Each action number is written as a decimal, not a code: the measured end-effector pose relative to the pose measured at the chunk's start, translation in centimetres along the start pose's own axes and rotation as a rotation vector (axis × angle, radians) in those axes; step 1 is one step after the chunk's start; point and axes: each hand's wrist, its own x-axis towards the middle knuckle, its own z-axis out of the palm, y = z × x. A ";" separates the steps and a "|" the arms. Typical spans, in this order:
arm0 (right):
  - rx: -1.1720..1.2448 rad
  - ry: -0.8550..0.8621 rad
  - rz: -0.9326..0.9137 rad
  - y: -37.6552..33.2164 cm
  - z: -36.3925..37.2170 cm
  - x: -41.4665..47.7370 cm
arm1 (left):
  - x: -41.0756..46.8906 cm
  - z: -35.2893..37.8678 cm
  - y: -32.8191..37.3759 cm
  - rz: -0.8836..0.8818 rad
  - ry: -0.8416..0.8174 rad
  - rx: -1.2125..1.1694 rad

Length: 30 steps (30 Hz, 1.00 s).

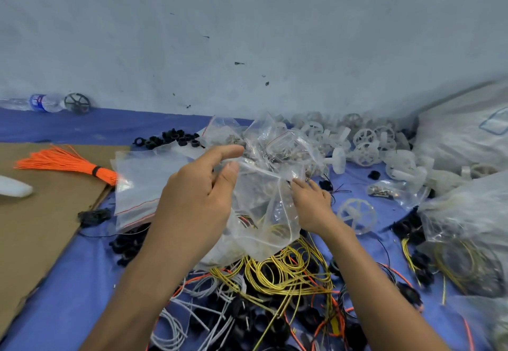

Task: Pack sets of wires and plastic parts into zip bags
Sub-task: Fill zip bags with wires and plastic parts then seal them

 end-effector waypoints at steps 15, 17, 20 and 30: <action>1.203 0.524 -0.383 0.2 -10.2 -11.4 | 0.1 0.4 -0.3 0.002 0.007 0.014; 1.308 0.515 -0.478 -0.8 -10.8 -12.5 | 0.2 0.4 -0.5 -0.015 0.006 0.018; 1.438 0.456 -0.562 -2.4 -11.6 -13.7 | 0.2 0.5 -0.4 -0.017 0.004 0.042; 1.487 -0.006 -0.716 -4.6 -9.1 -13.1 | 0.2 0.5 -0.2 -0.049 0.025 0.092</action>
